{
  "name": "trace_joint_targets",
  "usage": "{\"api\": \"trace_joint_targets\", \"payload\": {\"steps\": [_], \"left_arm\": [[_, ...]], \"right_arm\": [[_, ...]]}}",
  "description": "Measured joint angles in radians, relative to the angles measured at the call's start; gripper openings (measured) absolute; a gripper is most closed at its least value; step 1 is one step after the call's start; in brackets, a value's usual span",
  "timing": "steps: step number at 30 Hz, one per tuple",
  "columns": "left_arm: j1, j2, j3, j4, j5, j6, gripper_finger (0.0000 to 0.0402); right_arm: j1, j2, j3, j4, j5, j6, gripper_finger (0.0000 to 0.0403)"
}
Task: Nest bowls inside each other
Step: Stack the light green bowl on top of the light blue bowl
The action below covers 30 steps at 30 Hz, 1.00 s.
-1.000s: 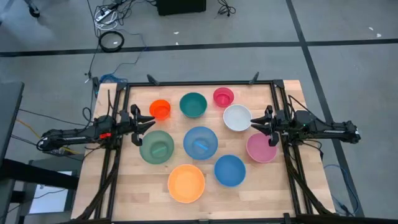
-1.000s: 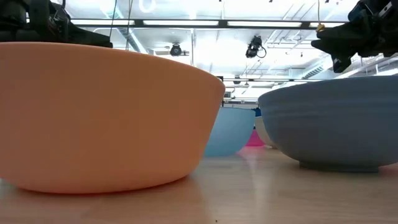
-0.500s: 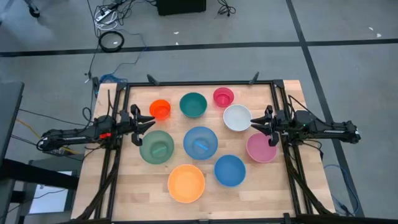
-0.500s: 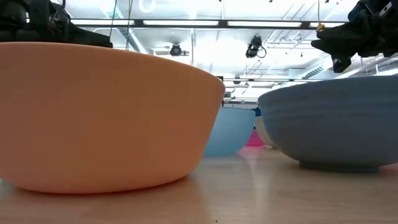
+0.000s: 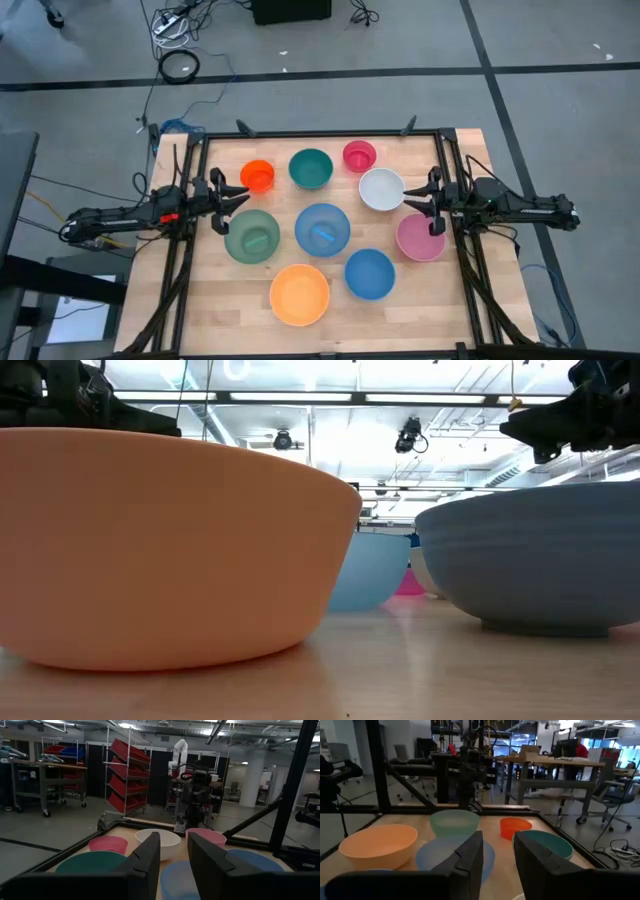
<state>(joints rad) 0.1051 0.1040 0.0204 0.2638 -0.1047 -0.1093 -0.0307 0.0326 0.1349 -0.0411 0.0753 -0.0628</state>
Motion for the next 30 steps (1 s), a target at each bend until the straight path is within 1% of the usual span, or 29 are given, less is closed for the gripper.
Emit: {"api": "trace_joint_targets", "payload": {"steps": [3, 7, 14, 17, 24, 30], "left_arm": [[0.0, 0.0, 0.0, 0.0, 0.0, 0.0, 0.0108], [0.0, 0.0, 0.0, 0.006, 0.0, 0.0, 0.0108], [0.0, 0.0, 0.0, 0.008, 0.0, 0.0, 0.0108], [0.0, 0.0, 0.0, 0.027, 0.0, 0.0, 0.0108], [0.0, 0.0, 0.0, 0.129, 0.0, 0.0, 0.0108], [0.0, 0.0, 0.0, 0.165, 0.001, -0.021, 0.0108]], "right_arm": [[0.0, 0.0, 0.0, 0.003, 0.008, 0.005, 0.01], [0.0, 0.0, 0.0, 0.077, 0.027, -0.018, 0.01], [0.0, -0.001, 0.0, 0.255, 0.027, 0.149, 0.0099], [0.0, 0.0, 0.0, 0.279, 0.027, 0.196, 0.01], [0.0, 0.0, 0.0, 0.277, 0.027, 0.161, 0.0099], [0.0, 0.0, 0.0, 0.306, 0.045, 0.121, 0.0099]]}}
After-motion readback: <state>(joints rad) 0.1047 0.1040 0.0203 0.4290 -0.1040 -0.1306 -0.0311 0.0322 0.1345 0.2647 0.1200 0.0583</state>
